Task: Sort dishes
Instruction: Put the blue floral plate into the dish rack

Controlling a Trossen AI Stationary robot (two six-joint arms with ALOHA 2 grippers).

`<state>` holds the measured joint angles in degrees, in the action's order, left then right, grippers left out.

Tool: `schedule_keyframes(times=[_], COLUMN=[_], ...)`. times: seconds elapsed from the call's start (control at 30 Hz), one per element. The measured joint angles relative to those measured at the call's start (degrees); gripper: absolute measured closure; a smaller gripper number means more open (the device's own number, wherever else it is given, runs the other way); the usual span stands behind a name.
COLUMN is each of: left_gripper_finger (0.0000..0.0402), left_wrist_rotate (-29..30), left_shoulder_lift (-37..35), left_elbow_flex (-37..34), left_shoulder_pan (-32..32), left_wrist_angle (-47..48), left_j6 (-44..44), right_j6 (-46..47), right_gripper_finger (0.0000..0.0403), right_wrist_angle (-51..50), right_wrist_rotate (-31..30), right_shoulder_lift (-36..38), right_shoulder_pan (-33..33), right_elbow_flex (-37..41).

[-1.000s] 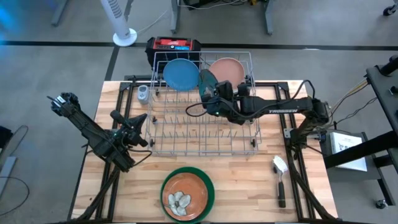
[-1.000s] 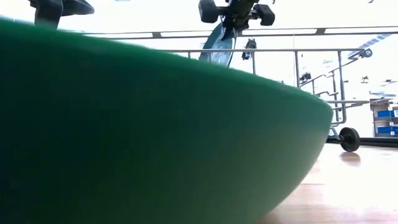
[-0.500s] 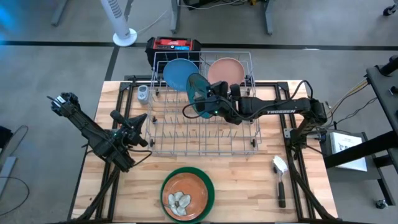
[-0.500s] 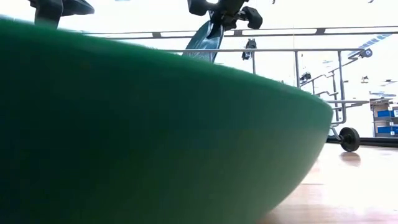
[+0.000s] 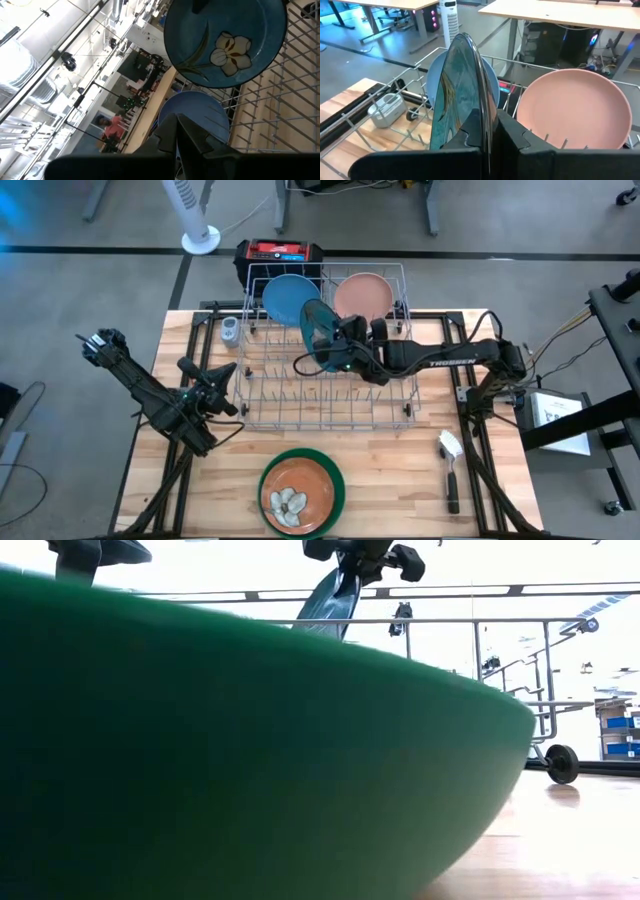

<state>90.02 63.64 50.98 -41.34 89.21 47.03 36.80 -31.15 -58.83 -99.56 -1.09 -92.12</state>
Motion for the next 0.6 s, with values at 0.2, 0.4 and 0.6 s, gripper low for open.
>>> schedule_keyframes(times=[0.2,0.4,0.6], left_gripper_finger=[0.0401,0.0401,0.0401], left_wrist_rotate=[0.0,0.0,0.0], left_shoulder_lift=[0.0,0.0,0.0], left_elbow_flex=[0.0,0.0,0.0], left_shoulder_pan=[0.0,0.0,0.2], left_wrist_angle=[0.0,0.1,0.1], left_j6=[0.0,-0.2,-0.2], right_j6=[0.4,0.7,2.4], right_gripper_finger=[0.0393,0.0393,0.0393], right_wrist_angle=[-1.7,0.5,1.0], right_wrist_rotate=[-7.0,-17.1,-28.5], right_shoulder_lift=[-1.9,-2.9,-4.2], right_shoulder_pan=[-2.2,-5.7,-9.3], right_elbow_flex=[0.1,0.1,0.1])
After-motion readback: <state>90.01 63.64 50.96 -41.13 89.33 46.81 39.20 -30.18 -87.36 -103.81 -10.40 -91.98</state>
